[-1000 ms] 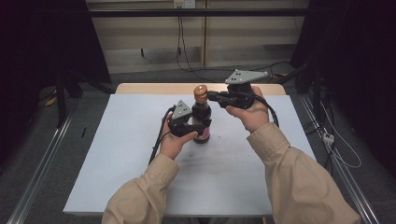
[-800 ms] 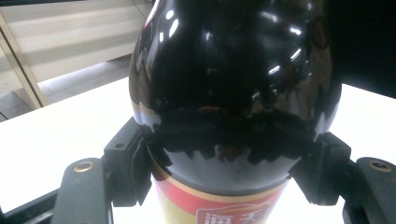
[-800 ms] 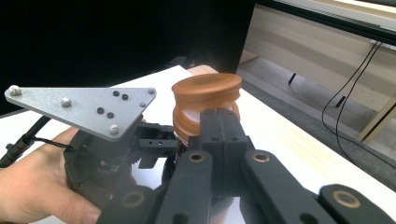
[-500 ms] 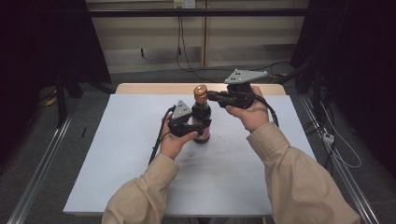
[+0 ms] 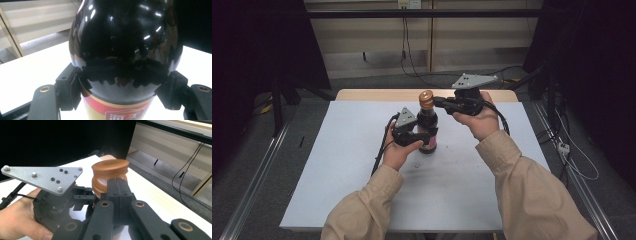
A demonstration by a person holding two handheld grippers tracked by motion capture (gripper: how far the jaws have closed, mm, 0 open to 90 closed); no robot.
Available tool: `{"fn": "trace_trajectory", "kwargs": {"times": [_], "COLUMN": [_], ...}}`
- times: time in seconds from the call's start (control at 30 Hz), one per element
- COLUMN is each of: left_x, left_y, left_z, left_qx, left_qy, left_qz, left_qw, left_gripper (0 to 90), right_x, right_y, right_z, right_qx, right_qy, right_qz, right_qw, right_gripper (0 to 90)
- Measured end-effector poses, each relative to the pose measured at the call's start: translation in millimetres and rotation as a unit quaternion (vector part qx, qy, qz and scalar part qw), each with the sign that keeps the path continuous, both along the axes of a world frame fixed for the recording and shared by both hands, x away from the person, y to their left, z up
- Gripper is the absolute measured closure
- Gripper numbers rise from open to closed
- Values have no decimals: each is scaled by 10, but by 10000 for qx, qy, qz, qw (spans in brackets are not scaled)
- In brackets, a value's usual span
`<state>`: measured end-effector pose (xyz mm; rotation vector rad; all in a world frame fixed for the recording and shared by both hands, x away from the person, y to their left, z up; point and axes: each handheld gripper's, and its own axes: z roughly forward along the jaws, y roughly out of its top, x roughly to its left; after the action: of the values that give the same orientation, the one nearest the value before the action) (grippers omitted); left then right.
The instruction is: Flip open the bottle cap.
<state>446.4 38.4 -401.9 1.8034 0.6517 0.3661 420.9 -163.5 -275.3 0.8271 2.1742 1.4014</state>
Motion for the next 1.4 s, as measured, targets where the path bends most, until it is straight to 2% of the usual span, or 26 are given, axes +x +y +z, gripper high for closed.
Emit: {"fn": "trace_trajectory", "kwargs": {"times": [1.03, 1.4], "left_x": [-9, -11], "left_y": [1, -5], "left_z": [2, 1], "left_qx": [37, 42], "left_qy": [-11, -8], "left_qz": [9, 3], "left_qw": [10000, 10000], "left_gripper": [300, 299], "right_x": [12, 14], "right_y": [11, 5], "right_z": [31, 44], "right_qx": [-30, 57], "right_qy": [-29, -1], "right_qz": [-60, -70], "right_qw": [10000, 10000], "right_gripper": [900, 900]}}
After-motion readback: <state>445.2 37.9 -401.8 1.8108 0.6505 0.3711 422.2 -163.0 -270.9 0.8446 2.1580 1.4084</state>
